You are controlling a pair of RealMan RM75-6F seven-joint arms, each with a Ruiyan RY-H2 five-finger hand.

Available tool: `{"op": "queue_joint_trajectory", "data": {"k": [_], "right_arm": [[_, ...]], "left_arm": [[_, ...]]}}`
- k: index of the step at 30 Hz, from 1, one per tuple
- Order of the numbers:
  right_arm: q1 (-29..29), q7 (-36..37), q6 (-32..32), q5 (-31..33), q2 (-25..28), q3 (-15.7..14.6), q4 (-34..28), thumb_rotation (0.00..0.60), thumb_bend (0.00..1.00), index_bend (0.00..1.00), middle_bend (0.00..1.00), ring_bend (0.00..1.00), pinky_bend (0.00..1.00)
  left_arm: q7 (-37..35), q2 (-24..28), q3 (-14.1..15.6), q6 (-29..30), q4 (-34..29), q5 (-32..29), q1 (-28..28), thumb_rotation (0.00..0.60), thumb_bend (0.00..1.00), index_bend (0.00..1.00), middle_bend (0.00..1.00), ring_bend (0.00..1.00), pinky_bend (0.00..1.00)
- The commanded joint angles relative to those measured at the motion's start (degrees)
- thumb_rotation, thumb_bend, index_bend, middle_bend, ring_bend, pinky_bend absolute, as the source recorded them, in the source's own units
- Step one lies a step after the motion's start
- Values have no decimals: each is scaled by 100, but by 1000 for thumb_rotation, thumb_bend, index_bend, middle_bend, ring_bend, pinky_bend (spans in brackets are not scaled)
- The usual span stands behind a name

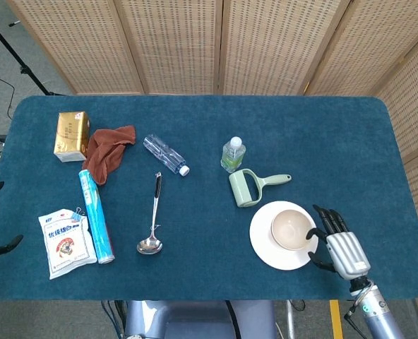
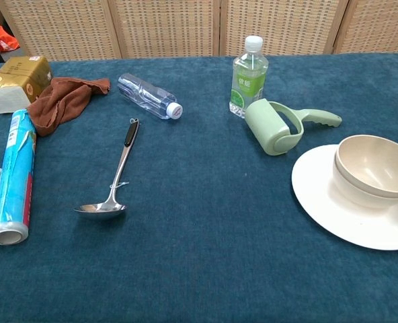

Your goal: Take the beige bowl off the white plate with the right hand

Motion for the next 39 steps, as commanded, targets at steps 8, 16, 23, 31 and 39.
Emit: {"op": "queue_joint_trajectory", "data": {"k": [8, 16, 23, 31, 39], "right_arm": [[41, -103, -132, 51, -95, -55, -6, 600, 337, 438, 0, 0, 0], [99, -195, -264, 116, -255, -60, -20, 600, 337, 448, 0, 0, 0], [153, -252, -379, 196, -358, -49, 34, 600, 347, 455, 0, 0, 0], [215, -230, -476, 283, -499, -23, 148, 600, 365, 490, 0, 0, 0], [244, -216, -510, 323, -558, -12, 200, 600, 414, 520, 0, 0, 0]], "left_arm": [[-134, 56, -12, 17, 14, -15, 24, 600, 155, 0, 0, 0, 0], [-190, 74, -27, 26, 22, -48, 36, 600, 155, 0, 0, 0, 0], [-210, 84, -27, 13, 22, -53, 34, 600, 155, 0, 0, 0, 0], [-261, 109, -45, -25, 30, -102, 22, 600, 155, 0, 0, 0, 0], [-287, 119, -58, -42, 38, -128, 14, 600, 155, 0, 0, 0, 0]]}}
